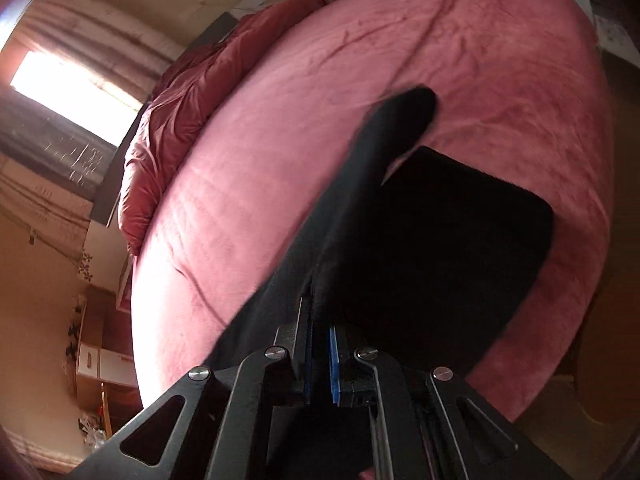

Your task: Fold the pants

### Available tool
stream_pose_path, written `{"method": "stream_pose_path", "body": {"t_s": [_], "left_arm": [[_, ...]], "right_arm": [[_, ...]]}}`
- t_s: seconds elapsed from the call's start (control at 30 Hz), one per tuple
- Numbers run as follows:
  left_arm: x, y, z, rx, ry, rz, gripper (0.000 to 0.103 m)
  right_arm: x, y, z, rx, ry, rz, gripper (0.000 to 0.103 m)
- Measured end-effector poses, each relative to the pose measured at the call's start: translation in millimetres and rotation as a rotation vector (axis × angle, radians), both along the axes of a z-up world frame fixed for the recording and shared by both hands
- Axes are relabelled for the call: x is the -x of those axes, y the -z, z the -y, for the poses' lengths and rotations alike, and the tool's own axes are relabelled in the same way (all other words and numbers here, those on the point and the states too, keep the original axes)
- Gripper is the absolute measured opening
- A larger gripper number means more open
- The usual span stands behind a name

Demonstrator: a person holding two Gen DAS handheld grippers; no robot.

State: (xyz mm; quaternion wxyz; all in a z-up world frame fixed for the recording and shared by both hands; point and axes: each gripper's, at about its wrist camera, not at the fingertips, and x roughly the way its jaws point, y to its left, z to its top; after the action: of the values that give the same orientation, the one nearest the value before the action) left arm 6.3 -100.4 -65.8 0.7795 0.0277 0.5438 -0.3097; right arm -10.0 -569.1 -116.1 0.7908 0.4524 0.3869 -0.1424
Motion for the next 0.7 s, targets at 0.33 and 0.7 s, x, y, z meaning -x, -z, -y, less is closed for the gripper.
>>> {"method": "stream_pose_path", "body": {"t_s": [0.33,0.7], "left_arm": [[3.6,-0.8,47.7,-0.057,0.11,0.04,0.035],[22.8,0.4,84.0,-0.041,0.27,0.078,0.043]], "right_arm": [[14.7,12.6,38.9,-0.087,0.087,0.014,0.034],[-2.5,-34.3,66.5,0.077,0.047,-0.04,0.009]]}}
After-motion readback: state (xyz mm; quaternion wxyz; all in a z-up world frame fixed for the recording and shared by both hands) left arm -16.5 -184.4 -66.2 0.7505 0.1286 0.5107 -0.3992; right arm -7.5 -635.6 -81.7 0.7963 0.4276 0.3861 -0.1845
